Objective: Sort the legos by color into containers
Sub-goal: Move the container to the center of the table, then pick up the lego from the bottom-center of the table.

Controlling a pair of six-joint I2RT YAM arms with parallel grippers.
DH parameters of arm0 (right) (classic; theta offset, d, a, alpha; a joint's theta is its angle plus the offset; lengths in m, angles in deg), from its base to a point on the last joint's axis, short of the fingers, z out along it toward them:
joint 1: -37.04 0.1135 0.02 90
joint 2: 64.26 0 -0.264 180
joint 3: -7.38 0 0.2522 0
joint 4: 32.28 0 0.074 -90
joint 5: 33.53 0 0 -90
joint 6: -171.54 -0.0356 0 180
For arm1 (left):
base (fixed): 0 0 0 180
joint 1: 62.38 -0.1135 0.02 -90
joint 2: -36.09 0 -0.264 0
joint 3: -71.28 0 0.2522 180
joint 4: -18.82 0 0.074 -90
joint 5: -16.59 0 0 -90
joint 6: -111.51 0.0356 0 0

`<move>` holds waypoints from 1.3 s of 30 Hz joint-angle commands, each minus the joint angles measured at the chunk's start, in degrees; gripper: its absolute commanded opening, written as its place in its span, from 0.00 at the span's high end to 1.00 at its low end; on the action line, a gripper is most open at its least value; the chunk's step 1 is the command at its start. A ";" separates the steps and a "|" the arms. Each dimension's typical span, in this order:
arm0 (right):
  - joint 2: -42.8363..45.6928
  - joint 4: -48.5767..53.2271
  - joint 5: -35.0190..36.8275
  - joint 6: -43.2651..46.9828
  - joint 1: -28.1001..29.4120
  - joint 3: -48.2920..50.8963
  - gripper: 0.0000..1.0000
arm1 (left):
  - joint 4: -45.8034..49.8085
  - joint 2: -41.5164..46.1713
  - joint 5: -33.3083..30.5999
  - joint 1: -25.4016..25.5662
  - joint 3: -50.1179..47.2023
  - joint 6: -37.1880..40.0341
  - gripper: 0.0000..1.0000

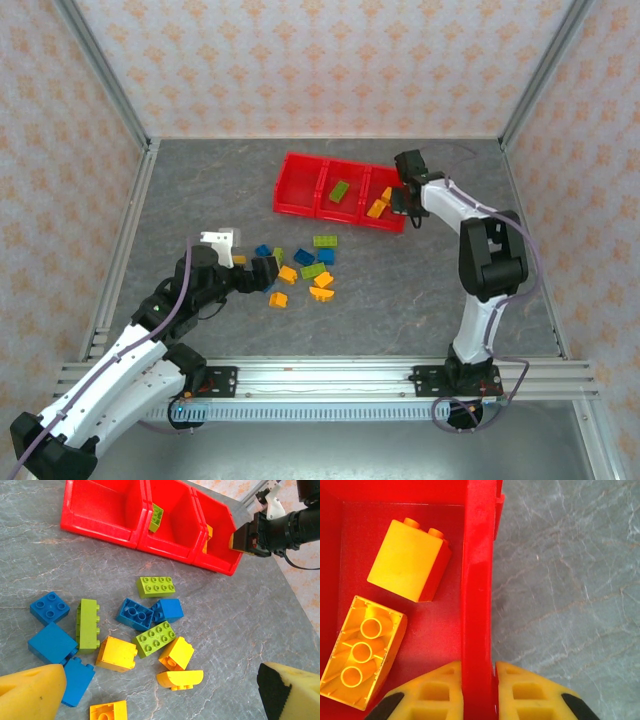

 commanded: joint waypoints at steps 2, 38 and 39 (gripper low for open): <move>6.30 -0.25 -1.66 3.38 0.67 4.60 0.85 | -0.48 -0.20 -0.51 0.59 -0.11 0.15 0.01; 21.91 3.07 -6.47 0.85 26.03 13.83 0.20 | 0.72 2.50 -3.74 0.57 0.44 -0.15 0.01; 21.37 3.07 -6.60 1.56 27.28 14.51 0.20 | 0.82 3.25 -4.51 0.54 0.42 -0.35 0.01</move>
